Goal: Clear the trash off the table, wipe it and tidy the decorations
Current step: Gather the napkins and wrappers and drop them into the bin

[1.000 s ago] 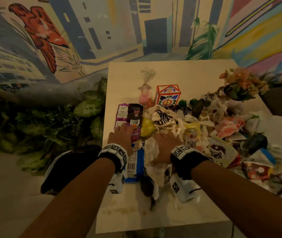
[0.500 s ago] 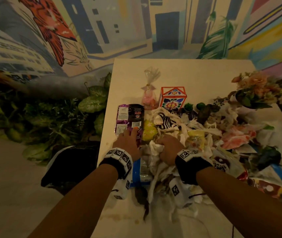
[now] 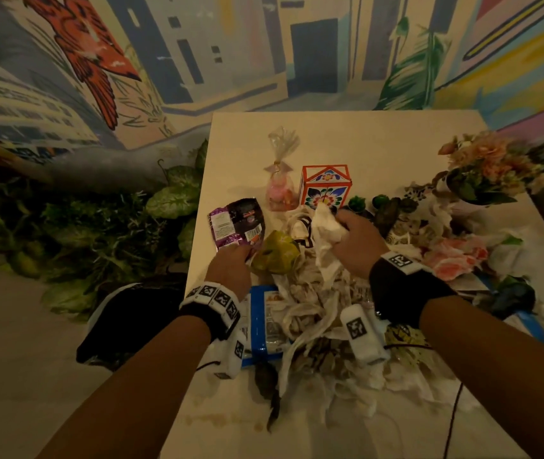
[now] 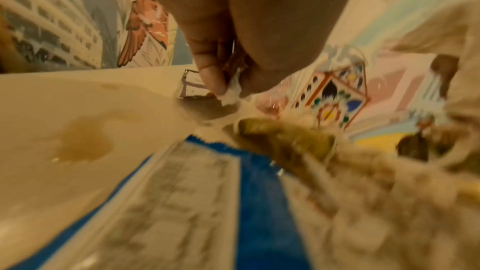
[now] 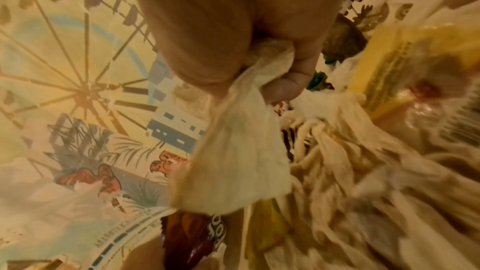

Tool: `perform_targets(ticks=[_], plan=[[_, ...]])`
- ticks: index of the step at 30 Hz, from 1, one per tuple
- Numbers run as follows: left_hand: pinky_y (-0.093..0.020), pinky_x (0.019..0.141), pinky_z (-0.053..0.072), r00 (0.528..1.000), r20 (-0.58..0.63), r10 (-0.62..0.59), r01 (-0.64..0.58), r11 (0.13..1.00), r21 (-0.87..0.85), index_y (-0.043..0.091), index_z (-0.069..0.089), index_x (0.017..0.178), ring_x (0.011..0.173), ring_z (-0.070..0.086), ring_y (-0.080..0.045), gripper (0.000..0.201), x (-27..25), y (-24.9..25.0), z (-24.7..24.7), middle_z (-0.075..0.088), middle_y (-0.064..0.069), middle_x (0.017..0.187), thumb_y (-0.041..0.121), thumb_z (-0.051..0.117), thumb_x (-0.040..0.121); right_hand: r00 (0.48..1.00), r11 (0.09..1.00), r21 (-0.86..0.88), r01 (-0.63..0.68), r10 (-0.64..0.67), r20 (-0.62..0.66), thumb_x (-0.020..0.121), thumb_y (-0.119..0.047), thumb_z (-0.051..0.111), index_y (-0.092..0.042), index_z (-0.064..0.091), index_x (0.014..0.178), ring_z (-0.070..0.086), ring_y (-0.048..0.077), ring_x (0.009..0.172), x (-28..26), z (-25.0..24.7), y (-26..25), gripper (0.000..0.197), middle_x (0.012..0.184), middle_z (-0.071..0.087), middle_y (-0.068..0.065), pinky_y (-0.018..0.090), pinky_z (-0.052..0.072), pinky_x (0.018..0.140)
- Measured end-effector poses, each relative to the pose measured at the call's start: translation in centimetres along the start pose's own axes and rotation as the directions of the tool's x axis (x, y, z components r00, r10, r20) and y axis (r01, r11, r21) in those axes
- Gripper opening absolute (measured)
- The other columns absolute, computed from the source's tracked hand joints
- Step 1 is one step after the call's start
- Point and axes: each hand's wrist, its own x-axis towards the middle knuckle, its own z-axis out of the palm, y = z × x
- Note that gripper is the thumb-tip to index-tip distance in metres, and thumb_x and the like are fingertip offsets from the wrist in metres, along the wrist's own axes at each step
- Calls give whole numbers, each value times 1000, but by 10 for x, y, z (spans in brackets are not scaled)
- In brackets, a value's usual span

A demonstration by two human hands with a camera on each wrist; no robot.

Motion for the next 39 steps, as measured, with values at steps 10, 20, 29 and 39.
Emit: perform_targets(ticks=[10,20,29,39], plan=[[-26,76,40,860,-307,-409,273,875,-401,3,68,101,94,62,-22,23,-24,-2,-124,67,-9,97,13,69,80,993,992,54,118,-116,-36,83,-2,59,-11,67,103,53,20,89,-7,-23,-50,24,91,59,4,27,37,78],[-42,80,48,741,-154,-654,559,727,-398,-1,68,100,91,63,-33,25,-90,-167,-172,67,-19,97,10,72,78,952,972,88,218,-232,200,78,-1,59,-8,71,93,62,25,90,-16,75,-150,21,91,68,10,35,48,76],[-46,83,55,576,270,-772,808,486,-334,8,59,118,94,64,-36,47,-94,-329,-86,66,-19,110,12,74,73,908,998,62,28,-51,415,80,-1,56,-5,62,84,55,26,81,-8,233,-207,9,78,58,9,31,39,64],[-35,89,47,606,386,-695,788,590,-174,10,54,124,108,57,-33,50,-53,-402,-7,62,-9,121,33,67,82,793,961,-128,-245,275,543,93,-27,49,-21,52,70,54,28,85,29,398,-171,24,79,54,5,35,45,74]])
